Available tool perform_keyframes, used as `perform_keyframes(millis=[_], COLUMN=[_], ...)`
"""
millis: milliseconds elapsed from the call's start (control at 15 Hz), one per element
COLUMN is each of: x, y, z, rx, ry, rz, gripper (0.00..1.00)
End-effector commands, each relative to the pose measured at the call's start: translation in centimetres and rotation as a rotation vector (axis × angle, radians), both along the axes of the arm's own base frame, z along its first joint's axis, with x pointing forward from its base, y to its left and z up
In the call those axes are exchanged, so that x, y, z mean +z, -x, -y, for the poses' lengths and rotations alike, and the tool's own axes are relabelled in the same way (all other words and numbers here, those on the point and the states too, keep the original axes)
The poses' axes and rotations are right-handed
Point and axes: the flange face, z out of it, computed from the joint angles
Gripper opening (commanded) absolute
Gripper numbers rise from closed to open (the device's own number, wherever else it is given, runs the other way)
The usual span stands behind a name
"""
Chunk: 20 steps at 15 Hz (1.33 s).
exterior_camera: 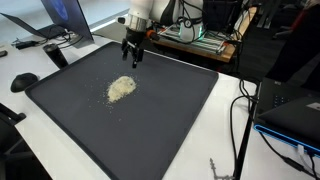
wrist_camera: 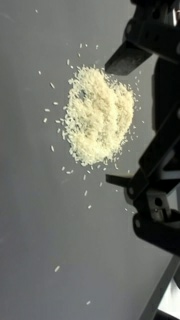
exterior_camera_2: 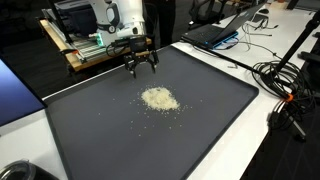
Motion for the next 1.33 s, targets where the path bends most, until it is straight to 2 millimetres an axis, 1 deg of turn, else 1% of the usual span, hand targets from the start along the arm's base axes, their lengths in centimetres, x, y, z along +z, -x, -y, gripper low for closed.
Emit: perform_keyframes(millis=[0,267,400,533,733,933,1267], x=[-0.1,-0.1,0.3,0.7,0.7,-0.3,-1.9], y=[0.6,0.2,-0.6,-1.0,-1.4,-1.9,-2.6], z=[0.2,-0.2,0.0,-0.4,-1.0,-1.7,-1.6], rx=[-0.001,0.006,0.038,0.083,0.125,0.165,0.195], ry=[0.006,0.004,0.035,0.049,0.056,0.053,0.054], rz=[0.009,0.006,0.056,0.110,0.158,0.166,0.159], gripper=[1.00,1.00,1.00,1.00,1.00,1.00,1.00])
